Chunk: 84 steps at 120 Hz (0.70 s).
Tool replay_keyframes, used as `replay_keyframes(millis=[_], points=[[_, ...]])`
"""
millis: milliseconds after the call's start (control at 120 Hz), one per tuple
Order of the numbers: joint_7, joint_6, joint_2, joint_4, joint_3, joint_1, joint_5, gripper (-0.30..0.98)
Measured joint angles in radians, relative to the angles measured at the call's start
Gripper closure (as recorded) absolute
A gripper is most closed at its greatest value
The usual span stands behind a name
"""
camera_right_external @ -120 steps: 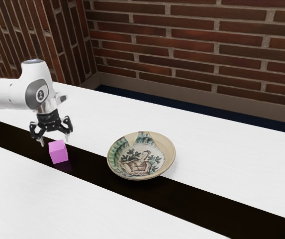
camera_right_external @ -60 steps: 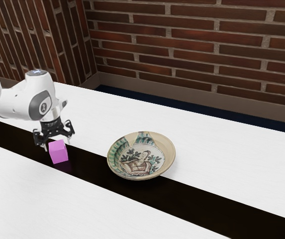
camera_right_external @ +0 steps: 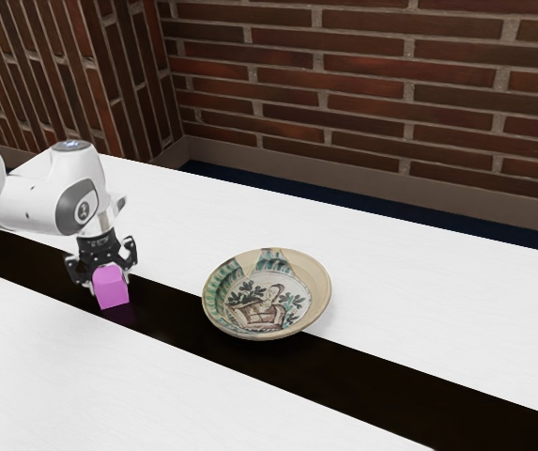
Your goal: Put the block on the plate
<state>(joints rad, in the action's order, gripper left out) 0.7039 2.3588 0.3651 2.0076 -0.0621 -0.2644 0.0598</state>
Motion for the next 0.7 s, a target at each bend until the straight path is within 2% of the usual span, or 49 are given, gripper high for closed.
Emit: replay_keyframes(millis=[700], points=[[-0.006,-0.026,-0.04,0.007,0.008,0.005,0.001,0.31]])
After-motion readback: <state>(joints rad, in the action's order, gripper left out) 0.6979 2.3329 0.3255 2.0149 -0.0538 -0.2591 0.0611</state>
